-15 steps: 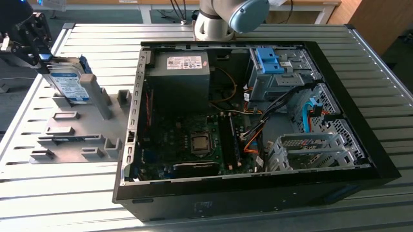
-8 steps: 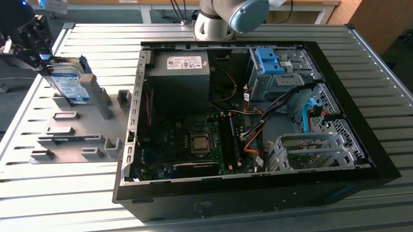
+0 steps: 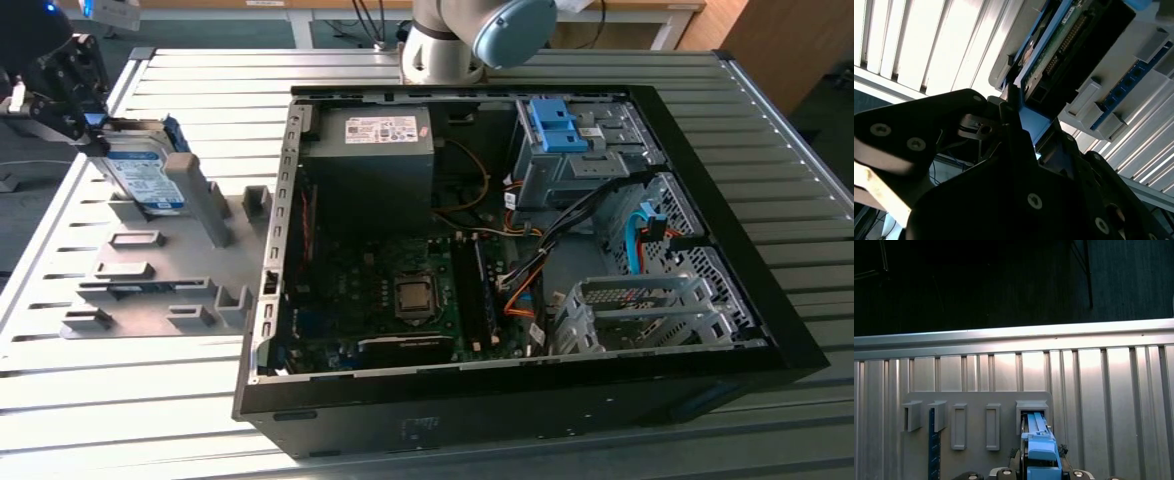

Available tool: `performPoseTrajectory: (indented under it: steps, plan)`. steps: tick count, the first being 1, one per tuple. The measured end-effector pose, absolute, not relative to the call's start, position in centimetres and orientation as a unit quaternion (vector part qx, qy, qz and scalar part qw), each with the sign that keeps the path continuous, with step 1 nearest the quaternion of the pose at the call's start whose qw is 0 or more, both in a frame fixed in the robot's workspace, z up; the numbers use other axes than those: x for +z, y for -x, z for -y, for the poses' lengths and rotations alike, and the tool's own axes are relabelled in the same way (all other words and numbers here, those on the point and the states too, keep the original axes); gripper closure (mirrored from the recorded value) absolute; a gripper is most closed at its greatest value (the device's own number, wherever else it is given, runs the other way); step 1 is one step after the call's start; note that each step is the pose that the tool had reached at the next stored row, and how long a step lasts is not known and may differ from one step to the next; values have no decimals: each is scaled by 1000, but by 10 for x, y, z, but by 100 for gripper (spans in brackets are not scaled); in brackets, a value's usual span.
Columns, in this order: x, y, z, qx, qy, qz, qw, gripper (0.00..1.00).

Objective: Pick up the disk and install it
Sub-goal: 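Pick up the disk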

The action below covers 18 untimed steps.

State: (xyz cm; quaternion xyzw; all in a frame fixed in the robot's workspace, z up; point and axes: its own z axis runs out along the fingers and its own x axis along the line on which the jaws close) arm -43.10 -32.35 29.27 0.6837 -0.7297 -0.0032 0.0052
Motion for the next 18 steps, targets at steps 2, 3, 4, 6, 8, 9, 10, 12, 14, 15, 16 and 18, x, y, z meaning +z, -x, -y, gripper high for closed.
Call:
performPoseTrajectory:
  steps: [2,3,4,6,8,9,10,12,14,15,16,18]
  plan:
    - [293,431,324,-3,-684,730,5,64]
    - [293,431,324,-3,-684,730,5,64]
    - [293,431,324,-3,-684,730,5,64]
    - [293,431,324,-3,-684,730,5,64]
    - [293,431,324,-3,-684,730,5,64]
    - [293,431,324,-3,-684,730,5,64]
    - [293,431,324,-3,-684,730,5,64]
    - [293,431,324,-3,-684,730,5,64]
    - [293,431,324,-3,-684,730,5,64]
    - [293,431,324,-3,-684,730,5,64]
    - [294,431,323,-3,-684,730,5,64]
    - [297,431,324,-3,-684,730,5,64]
